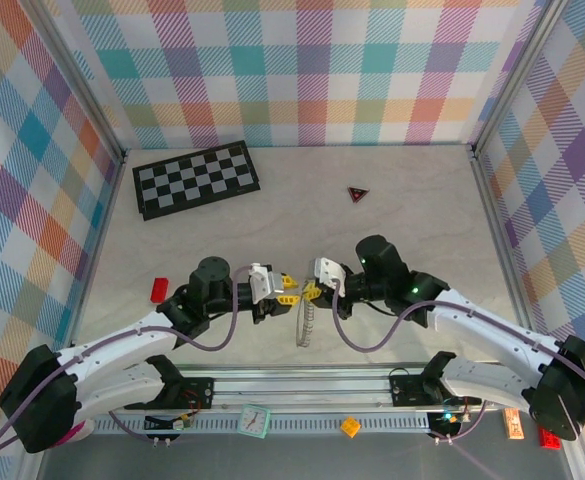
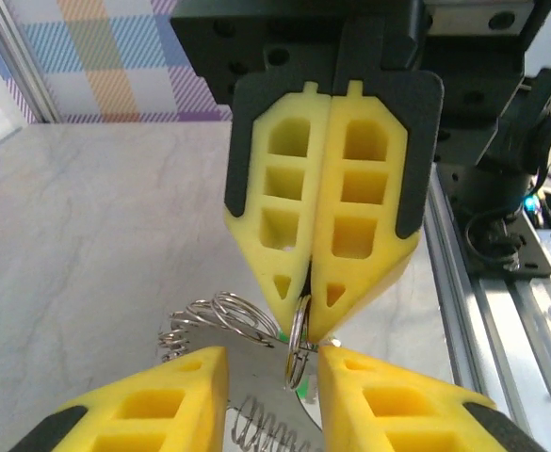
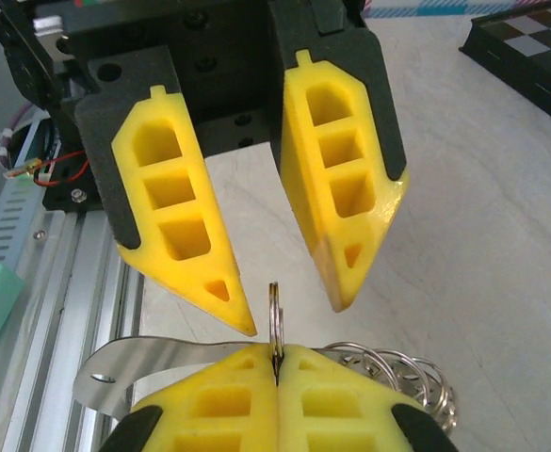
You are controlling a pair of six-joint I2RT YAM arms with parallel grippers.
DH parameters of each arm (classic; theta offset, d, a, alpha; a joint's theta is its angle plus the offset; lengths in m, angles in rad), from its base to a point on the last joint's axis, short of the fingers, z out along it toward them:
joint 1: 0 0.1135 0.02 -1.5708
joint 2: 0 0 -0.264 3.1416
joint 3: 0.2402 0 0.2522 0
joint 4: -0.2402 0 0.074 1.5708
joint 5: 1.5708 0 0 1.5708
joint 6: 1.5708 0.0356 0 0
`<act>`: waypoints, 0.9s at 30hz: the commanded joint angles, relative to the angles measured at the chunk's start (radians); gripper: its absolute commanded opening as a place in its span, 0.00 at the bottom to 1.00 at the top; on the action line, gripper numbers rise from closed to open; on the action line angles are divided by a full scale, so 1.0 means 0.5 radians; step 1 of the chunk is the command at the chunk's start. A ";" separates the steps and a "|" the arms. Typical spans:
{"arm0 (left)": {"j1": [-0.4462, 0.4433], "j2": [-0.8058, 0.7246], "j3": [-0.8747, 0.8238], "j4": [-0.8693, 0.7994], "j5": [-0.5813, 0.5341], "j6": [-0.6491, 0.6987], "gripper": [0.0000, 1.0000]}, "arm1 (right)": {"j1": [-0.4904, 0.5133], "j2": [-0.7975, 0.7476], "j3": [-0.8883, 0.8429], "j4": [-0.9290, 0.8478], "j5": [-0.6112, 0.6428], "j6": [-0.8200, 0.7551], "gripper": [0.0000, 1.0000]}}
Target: Put the keys on the keyring
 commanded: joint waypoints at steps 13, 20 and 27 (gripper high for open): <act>0.002 0.155 0.312 -0.470 0.048 0.302 0.11 | 0.103 0.198 0.440 -0.543 0.085 -0.382 0.00; 0.003 0.099 0.285 -0.445 0.057 0.300 0.00 | 0.077 0.041 0.280 -0.290 0.103 -0.180 0.16; 0.002 0.018 0.071 -0.023 0.106 0.112 0.00 | 0.000 -0.128 -0.025 0.053 0.114 0.207 0.33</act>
